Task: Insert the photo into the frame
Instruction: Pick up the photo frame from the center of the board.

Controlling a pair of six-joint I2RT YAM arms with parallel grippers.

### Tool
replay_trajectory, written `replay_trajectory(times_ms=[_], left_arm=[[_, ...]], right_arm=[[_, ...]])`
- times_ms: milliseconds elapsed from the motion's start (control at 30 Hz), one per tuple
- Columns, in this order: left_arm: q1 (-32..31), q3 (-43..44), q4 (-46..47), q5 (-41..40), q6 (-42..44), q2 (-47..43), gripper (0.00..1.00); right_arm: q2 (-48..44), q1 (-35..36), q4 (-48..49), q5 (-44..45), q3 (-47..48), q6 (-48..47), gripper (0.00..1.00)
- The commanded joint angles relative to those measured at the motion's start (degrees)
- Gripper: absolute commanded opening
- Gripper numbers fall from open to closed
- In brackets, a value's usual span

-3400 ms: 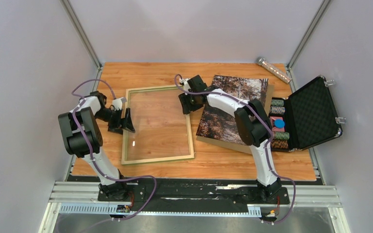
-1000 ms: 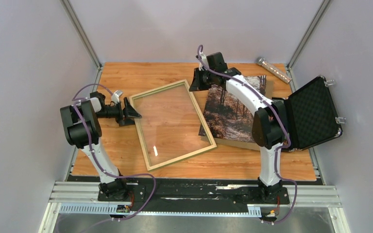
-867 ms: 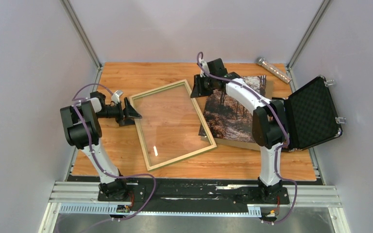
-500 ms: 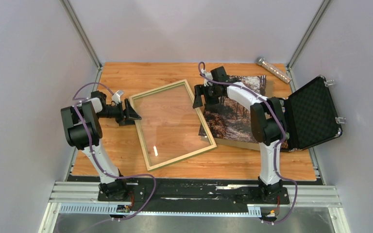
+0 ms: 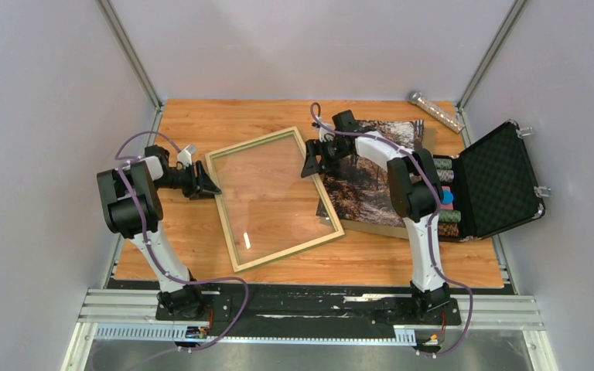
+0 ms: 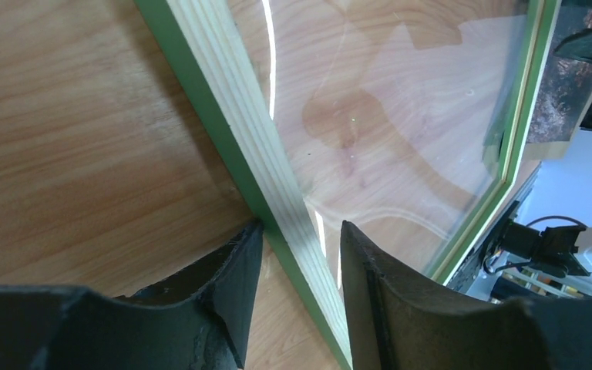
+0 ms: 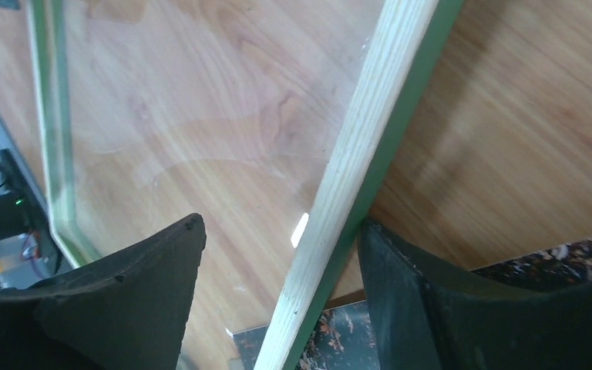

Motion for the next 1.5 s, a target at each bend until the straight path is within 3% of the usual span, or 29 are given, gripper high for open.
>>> replay_trajectory(times_ms=[0,400,767,967,1233,1467], left_arm=[[0.0,-1.2,1.6,-3.7,1.2,0.9,0.5],[-1.9,-1.8,4.8,-2.1,-0.5,1.6,0.46],[-1.9,-1.4,5.4,2.3,0.3,3.0,0.46],[-1.9,-1.7,5.8,3.3,0.5,3.0,0.46],[-2.0,-2.1,5.8,3.8,0.8,3.3,0.46],[-2.0,-2.3,5.9,3.6,0.9,3.3,0.46]], right_arm=[[0.7,-0.1,1.2,-11.8,2.5,0.4,0.71],[-6.8,-0.2,2.6,-29.2,5.0,6.8,0.64],[-15.6,-0.1,11.6,-42.2,-2.1,13.0,0.6],[-17.7,1.1,16.7,-44.6,-6.8,15.2,0.57],[-15.6,3.9,18.4,-44.6,-5.2,15.1,0.58],[-14.6,4.1,18.7,-37.6,-4.8,18.2,0.64]])
